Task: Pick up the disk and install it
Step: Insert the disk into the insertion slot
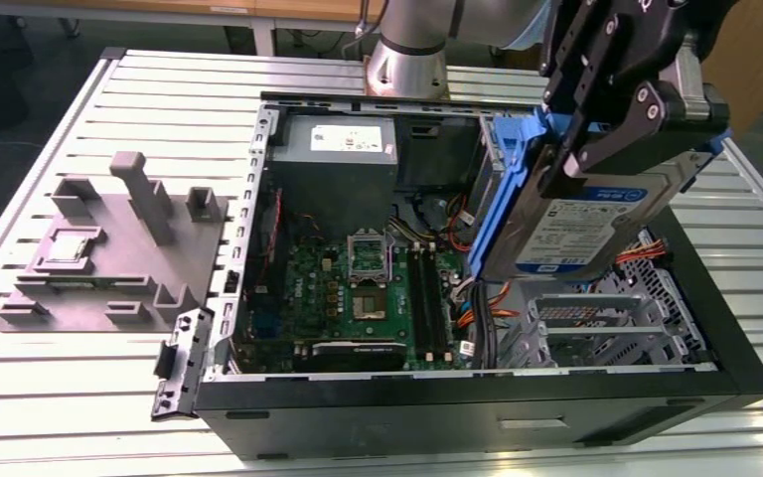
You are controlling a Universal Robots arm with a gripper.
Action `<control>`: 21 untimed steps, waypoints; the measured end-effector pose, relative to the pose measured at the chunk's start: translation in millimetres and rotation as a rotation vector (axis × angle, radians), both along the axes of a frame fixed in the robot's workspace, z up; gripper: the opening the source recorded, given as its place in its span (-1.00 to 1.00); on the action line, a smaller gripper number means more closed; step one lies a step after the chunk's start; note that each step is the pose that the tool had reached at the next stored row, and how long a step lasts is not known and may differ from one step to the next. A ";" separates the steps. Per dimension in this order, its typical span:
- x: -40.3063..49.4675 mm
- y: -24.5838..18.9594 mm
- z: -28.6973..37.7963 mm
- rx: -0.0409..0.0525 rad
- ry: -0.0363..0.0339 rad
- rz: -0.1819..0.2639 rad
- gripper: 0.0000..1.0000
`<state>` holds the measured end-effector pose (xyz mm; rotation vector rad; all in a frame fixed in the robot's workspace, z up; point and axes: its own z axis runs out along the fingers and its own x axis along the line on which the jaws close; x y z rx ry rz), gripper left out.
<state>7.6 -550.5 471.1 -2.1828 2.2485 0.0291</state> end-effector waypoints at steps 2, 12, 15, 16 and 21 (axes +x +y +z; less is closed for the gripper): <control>1.1 0.0 -0.5 0.0000 -0.0001 0.000 -0.27; 7.9 -0.2 -1.7 0.0000 -0.0001 0.000 -0.27; 12.4 -0.3 -2.7 0.0000 -0.0001 0.000 -0.27; 13.1 -0.7 -3.1 0.0001 -0.0001 0.001 -0.27; 14.1 -5.7 -5.1 0.0001 -0.0001 0.001 -0.27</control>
